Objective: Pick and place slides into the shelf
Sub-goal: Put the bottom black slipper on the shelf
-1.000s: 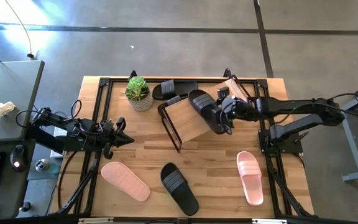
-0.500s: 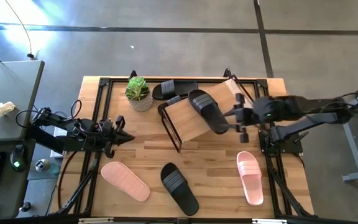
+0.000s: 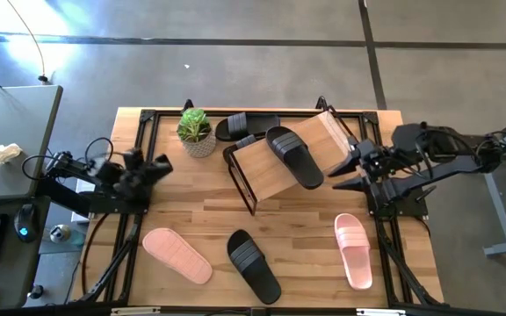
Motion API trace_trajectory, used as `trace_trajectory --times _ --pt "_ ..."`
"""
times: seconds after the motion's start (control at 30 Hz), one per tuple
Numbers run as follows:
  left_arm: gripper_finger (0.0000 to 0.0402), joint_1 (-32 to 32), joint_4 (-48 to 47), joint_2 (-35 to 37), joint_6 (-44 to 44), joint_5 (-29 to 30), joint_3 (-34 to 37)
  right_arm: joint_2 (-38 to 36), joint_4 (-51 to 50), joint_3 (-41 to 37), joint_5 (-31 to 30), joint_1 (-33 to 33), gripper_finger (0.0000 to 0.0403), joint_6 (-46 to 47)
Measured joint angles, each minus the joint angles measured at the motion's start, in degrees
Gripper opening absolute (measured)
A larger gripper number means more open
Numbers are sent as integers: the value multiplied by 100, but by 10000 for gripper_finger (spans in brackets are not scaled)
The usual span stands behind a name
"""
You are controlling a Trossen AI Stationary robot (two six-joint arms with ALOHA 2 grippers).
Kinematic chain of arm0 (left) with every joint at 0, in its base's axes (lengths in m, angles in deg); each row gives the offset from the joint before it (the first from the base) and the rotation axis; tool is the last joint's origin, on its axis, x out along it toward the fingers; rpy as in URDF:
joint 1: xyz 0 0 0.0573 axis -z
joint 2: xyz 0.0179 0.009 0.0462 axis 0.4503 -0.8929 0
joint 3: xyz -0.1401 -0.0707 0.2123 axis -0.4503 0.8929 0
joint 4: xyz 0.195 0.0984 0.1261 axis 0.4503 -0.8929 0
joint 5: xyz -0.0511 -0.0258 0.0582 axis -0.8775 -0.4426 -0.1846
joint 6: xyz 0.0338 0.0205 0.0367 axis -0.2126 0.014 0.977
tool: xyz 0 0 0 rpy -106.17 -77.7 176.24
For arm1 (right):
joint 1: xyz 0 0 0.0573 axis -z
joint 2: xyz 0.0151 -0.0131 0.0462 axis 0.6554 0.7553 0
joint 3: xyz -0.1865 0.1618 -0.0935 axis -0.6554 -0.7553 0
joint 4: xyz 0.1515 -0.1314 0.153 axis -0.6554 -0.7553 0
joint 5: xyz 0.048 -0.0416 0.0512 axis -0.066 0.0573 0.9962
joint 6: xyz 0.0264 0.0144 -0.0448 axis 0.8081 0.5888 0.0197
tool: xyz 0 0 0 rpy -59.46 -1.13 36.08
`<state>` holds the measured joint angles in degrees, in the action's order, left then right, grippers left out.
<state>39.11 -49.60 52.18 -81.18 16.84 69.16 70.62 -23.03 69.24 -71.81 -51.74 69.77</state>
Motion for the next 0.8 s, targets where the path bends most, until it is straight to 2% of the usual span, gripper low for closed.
trace_trajectory --times 0.1,0.27,0.37,0.47,0.57,0.67,0.8 --pt "1 2 668 0 -13 55 0 -10 -170 0 0 -23 152 -3" --pt "1 4 1000 -176 -638 161 -5 -10 -608 0 -61 -21 152 -4" --pt "1 4 1277 -690 -788 36 -221 -10 -843 0 -330 -21 152 -80" --pt "1 4 1554 -1530 -526 -213 -787 -10 -950 0 -592 -21 152 -170" --pt "1 4 1699 -2618 -78 -863 -1692 -9 -963 0 -647 -21 152 -215" --pt "1 4 1656 -3703 229 -1943 -2850 -10 -965 0 -646 -21 152 -278" --pt "1 70 782 -5148 448 -3200 -4665 -10 -975 0 -644 -21 152 -320"
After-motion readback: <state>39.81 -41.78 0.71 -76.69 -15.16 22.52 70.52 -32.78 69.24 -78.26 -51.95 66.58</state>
